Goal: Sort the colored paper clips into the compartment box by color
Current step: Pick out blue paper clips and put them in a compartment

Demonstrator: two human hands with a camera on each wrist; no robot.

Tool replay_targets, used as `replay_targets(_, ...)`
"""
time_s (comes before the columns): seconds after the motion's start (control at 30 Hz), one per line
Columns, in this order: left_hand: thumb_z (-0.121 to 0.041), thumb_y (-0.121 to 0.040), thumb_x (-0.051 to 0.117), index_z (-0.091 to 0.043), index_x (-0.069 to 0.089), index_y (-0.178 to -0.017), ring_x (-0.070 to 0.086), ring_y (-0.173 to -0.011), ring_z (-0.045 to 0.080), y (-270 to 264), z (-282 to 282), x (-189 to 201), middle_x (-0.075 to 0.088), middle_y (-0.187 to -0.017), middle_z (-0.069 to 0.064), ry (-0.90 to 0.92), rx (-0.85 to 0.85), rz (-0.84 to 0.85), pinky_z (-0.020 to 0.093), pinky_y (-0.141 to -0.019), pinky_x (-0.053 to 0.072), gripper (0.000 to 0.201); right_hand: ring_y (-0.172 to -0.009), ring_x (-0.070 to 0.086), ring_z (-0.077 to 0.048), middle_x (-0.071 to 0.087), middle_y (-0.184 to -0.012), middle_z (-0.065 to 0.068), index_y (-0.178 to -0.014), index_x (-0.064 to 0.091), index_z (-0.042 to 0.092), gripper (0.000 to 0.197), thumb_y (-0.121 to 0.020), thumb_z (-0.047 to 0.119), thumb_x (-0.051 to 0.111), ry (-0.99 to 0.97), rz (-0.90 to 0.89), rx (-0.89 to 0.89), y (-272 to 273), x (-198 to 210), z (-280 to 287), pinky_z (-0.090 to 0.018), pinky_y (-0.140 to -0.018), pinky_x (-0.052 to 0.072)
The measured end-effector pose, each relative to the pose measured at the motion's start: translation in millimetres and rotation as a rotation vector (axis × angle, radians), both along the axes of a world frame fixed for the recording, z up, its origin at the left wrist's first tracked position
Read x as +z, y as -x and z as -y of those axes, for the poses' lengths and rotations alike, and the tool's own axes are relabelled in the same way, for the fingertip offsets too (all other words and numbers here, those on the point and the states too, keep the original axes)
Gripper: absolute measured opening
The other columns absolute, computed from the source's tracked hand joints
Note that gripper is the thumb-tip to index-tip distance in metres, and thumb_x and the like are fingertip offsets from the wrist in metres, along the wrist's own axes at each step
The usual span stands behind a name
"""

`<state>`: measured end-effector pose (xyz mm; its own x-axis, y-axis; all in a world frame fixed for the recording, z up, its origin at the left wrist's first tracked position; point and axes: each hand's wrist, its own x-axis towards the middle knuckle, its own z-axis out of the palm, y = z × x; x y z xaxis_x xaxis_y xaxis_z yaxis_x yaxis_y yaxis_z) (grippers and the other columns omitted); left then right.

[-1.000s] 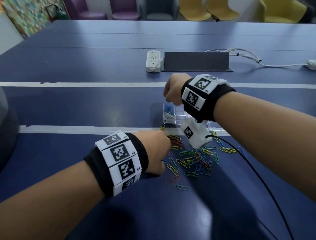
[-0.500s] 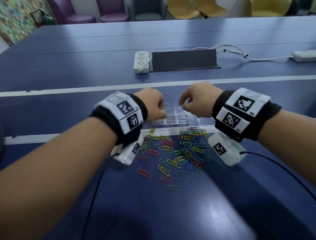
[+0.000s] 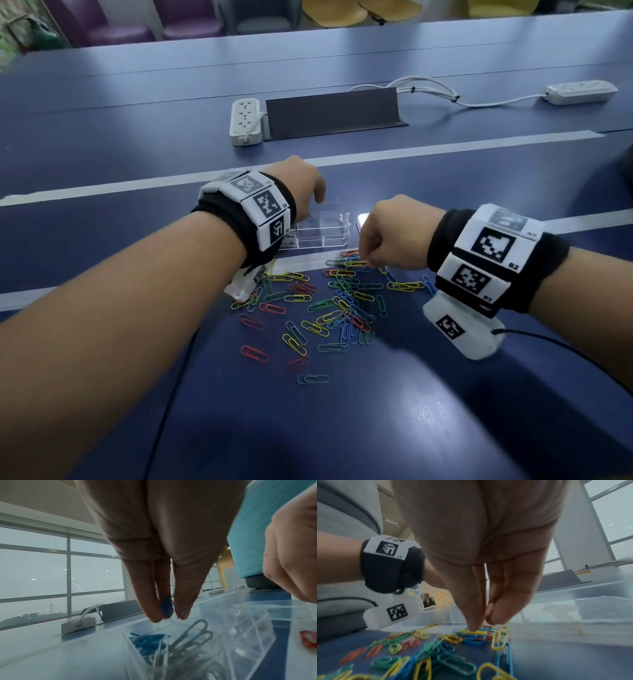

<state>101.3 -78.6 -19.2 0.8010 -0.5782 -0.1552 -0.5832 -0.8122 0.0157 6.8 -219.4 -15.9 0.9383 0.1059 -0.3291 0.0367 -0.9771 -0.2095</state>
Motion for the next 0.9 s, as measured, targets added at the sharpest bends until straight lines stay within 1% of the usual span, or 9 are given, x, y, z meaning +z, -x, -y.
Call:
replay_targets(0.07,-0.011,-0.085,0.06,-0.021,0.064,-0.116,0.063,-0.1,0.028,2.3,-1.0,0.4,0.065,-0.113,0.008,0.007,0.001,0.007,0.04,-0.09,0.053,0.032,-0.087,0.066,-0.022,0.071,-0.083,0.004,-0.074,0.07,0.028,0.012,-0.077,0.017,0.066,0.045,-0.001,0.01,1.5,-3.4,-3.5,-0.03,-0.076,0.053)
replay_targets(0.13,-0.011,-0.086,0.059,-0.022,0.062,-0.118,0.063,-0.103,0.027,4.4,-0.9,0.9,0.063,-0.117,0.008,0.009,-0.001,0.01,0.039,-0.09,0.052,0.034,-0.094,0.065,-0.024,0.072,-0.094,0.0,-0.088,0.072,0.026,0.015,-0.083,0.017,0.061,0.054,0.023,0.022,1.1,-4.5,-5.9,-0.021,-0.062,0.042)
replay_targets(0.27,-0.008,-0.086,0.055,-0.02,0.063,-0.117,0.06,-0.105,0.025,10.3,-0.5,2.4,0.065,-0.114,0.006,0.048,-0.027,0.022,0.036,-0.088,0.051,0.034,-0.096,0.064,-0.027,0.07,-0.101,-0.004,-0.098,0.072,0.024,0.02,-0.088,0.021,0.055,0.017,0.061,0.017,-4.1,-6.9,-8.1,-0.019,-0.05,0.031)
replay_targets(0.4,-0.016,-0.083,0.058,-0.018,0.069,-0.102,0.057,-0.087,0.02,22.8,-1.2,7.3,0.069,-0.093,0.0,0.12,-0.061,0.039,0.028,-0.077,0.047,0.022,-0.093,0.063,-0.031,0.067,-0.101,-0.008,-0.096,0.071,0.024,0.014,-0.085,0.025,0.062,0.017,0.08,0.033,-6.8,-13.1,-11.7,-0.028,-0.07,0.044)
replay_targets(0.53,-0.022,-0.08,0.061,-0.019,0.073,-0.087,0.049,-0.069,0.013,44.0,-1.8,10.0,0.051,-0.061,-0.01,0.095,-0.121,-0.06,0.025,-0.073,0.048,0.014,-0.092,0.061,-0.029,0.055,-0.089,-0.004,-0.098,0.07,0.022,0.017,-0.086,0.03,0.06,0.11,0.102,0.016,-5.2,-10.4,-12.8,-0.03,-0.065,0.039)
replay_targets(0.67,-0.025,-0.08,0.066,-0.023,0.076,-0.086,0.049,-0.058,0.008,59.3,-2.0,4.5,0.055,-0.061,-0.009,0.02,-0.176,-0.175,0.022,-0.068,0.044,0.012,-0.083,0.059,-0.029,0.053,-0.084,-0.004,-0.096,0.07,0.019,0.017,-0.087,0.027,0.058,0.155,0.124,0.067,-3.8,-9.9,-14.9,-0.03,-0.064,0.041)
replay_targets(0.73,-0.025,-0.081,0.065,-0.024,0.076,-0.091,0.05,-0.062,0.008,61.8,-2.2,1.4,0.056,-0.065,-0.009,0.026,-0.183,-0.188,0.023,-0.07,0.046,0.015,-0.078,0.057,-0.03,0.052,-0.081,-0.004,-0.092,0.07,0.018,0.018,-0.086,0.026,0.056,0.173,0.125,0.092,-2.5,-9.8,-16.0,-0.03,-0.064,0.041)
replay_targets(0.83,-0.025,-0.082,0.064,-0.025,0.074,-0.099,0.049,-0.071,0.01,64.7,-2.2,-2.8,0.055,-0.07,-0.008,0.059,-0.175,-0.185,0.023,-0.073,0.045,0.02,-0.075,0.058,-0.03,0.056,-0.077,-0.004,-0.076,0.067,0.021,0.014,-0.082,0.028,0.057,0.12,0.11,0.072,-1.3,-8.1,-15.6,-0.03,-0.064,0.046)
replay_targets(0.9,-0.027,-0.082,0.066,-0.025,0.074,-0.101,0.049,-0.072,0.011,67.0,-2.2,-5.1,0.052,-0.068,-0.009,0.071,-0.171,-0.202,0.025,-0.078,0.048,0.021,-0.075,0.058,-0.029,0.06,-0.075,-0.005,-0.061,0.054,0.022,0.021,-0.079,0.031,0.057,0.057,0.126,0.029,-2.2,-6.8,-13.0,-0.03,-0.067,0.048)
